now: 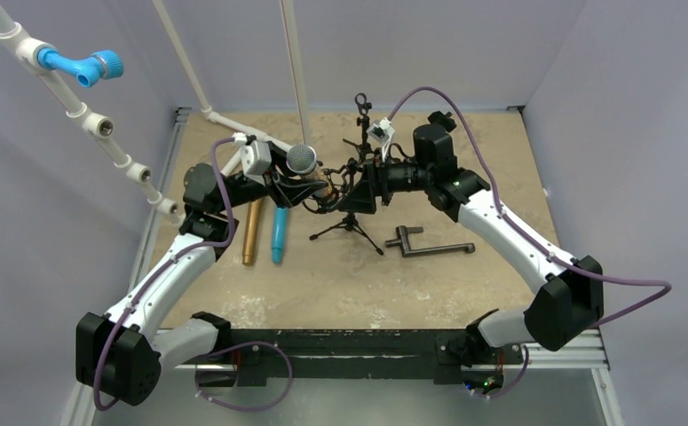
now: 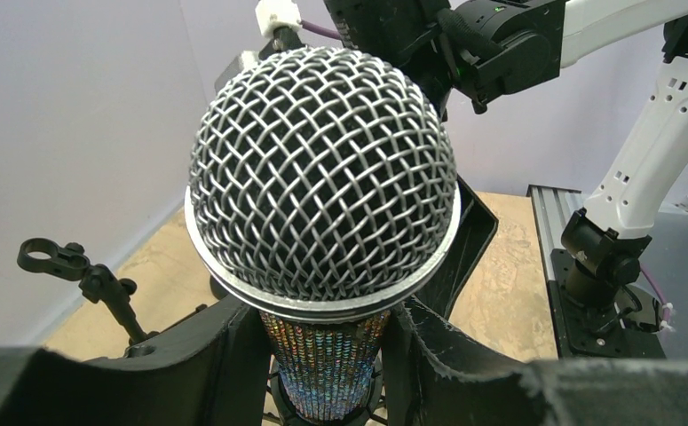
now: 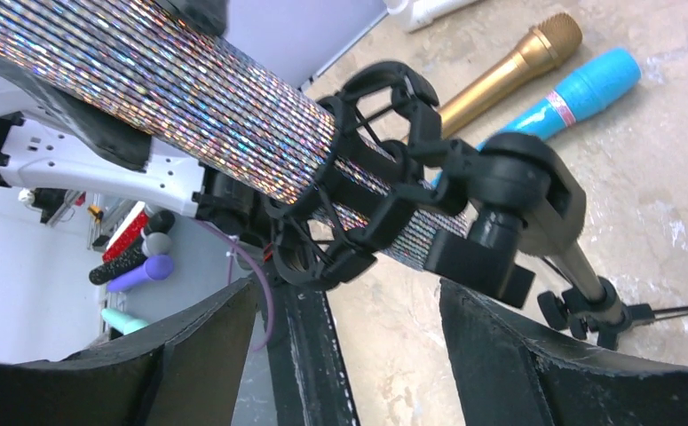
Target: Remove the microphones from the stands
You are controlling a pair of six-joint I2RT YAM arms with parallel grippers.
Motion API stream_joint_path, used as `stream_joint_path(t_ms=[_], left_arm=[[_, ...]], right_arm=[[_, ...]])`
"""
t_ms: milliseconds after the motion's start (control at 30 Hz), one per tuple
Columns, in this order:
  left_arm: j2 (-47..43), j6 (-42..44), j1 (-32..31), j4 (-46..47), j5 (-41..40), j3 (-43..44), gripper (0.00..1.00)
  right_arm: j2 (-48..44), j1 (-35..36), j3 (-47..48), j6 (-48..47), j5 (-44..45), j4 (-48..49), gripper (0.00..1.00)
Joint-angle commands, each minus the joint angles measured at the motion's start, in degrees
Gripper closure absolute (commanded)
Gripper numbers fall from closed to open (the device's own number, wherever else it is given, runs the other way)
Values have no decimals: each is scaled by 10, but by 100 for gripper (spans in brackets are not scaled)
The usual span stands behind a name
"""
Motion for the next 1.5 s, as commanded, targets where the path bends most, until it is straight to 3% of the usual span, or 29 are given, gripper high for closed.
stream_joint_path(t_ms=[0, 333, 700, 833, 1067, 1467], left_arm=[[-5, 2, -7, 6, 5, -2, 100], [-5, 6, -8, 1, 10, -1, 100], [2, 14, -10, -1, 15, 1, 100], [2, 21, -11, -4, 21, -1, 100], [4, 32, -14, -16, 36, 4, 100], [22, 48, -18, -16, 118, 49, 100]], right_arm=[[-10, -1, 32, 26, -29, 43, 26], [7, -1, 52, 44, -33, 61, 31], [33, 1, 44, 76, 6, 81, 49], [33, 2, 38, 80, 20, 82, 62], [24, 2, 36, 91, 33, 78, 99], [23, -3, 67, 126, 57, 24, 100]])
